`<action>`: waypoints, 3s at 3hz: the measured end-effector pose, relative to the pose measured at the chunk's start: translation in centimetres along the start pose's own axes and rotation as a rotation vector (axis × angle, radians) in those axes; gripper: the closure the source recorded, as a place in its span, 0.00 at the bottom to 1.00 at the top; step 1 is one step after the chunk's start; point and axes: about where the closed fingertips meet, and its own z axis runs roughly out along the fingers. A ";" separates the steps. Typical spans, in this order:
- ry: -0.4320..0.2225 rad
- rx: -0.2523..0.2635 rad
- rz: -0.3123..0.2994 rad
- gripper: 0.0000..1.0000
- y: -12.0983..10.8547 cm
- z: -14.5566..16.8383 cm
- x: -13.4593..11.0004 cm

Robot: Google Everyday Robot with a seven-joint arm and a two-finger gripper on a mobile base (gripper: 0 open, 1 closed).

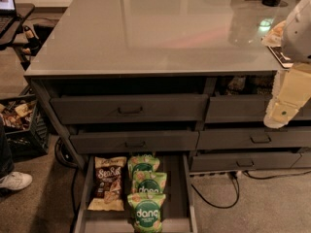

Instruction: Pick brown chip bag from bottom drawer and place on counter

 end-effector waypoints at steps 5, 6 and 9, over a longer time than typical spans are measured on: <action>-0.047 -0.132 -0.065 0.00 5.8 11.3 -4.0; -0.108 -0.212 -0.063 0.00 9.5 16.0 -7.1; -0.170 -0.294 -0.059 0.00 14.3 23.9 -11.4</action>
Offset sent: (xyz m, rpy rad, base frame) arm -0.0059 0.0583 -0.1213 0.0299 0.1168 0.0655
